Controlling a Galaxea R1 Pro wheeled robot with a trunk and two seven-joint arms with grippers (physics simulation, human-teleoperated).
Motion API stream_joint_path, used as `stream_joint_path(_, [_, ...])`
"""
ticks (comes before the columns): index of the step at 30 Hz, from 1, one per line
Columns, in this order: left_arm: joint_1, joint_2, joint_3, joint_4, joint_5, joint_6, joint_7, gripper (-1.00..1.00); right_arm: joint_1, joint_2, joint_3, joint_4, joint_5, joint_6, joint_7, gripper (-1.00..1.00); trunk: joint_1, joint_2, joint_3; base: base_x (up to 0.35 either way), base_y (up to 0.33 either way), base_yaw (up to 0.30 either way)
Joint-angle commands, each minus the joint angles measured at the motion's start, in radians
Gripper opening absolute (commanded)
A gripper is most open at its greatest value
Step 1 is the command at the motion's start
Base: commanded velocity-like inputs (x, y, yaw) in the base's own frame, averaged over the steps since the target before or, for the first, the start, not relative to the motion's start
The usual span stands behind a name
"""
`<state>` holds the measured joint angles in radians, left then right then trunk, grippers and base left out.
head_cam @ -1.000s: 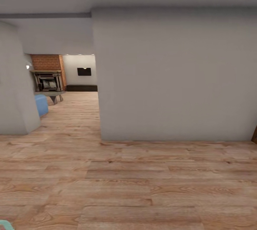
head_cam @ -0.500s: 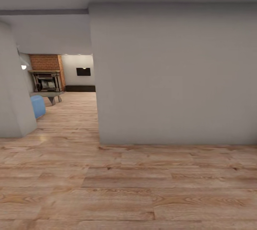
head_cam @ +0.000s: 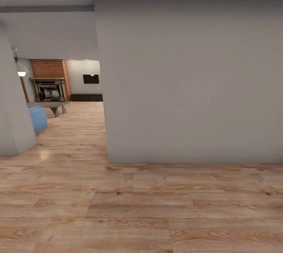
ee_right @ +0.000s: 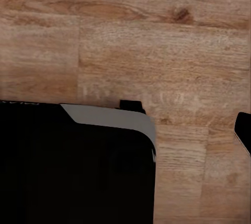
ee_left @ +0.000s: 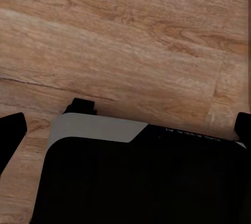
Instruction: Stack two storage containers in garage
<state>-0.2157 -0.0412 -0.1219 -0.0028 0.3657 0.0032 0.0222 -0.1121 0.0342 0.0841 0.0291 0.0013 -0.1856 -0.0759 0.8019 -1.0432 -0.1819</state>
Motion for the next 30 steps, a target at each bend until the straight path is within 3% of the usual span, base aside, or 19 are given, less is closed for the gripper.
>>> stream_joint_path(1, [-0.001,0.000,-0.008,0.000,0.009,0.000,0.002,1.00,-0.001,0.000,0.008,0.003,0.000,-0.005,-0.005,1.00,0.001,-0.001,-0.001,0.332,0.000,0.020])
stream_joint_path(30, [-0.001,0.000,-0.008,0.000,0.009,-0.003,0.002,1.00,-0.001,-0.003,0.008,0.003,0.000,-0.006,-0.012,1.00,0.001,-0.001,-0.001,0.332,0.000,0.252])
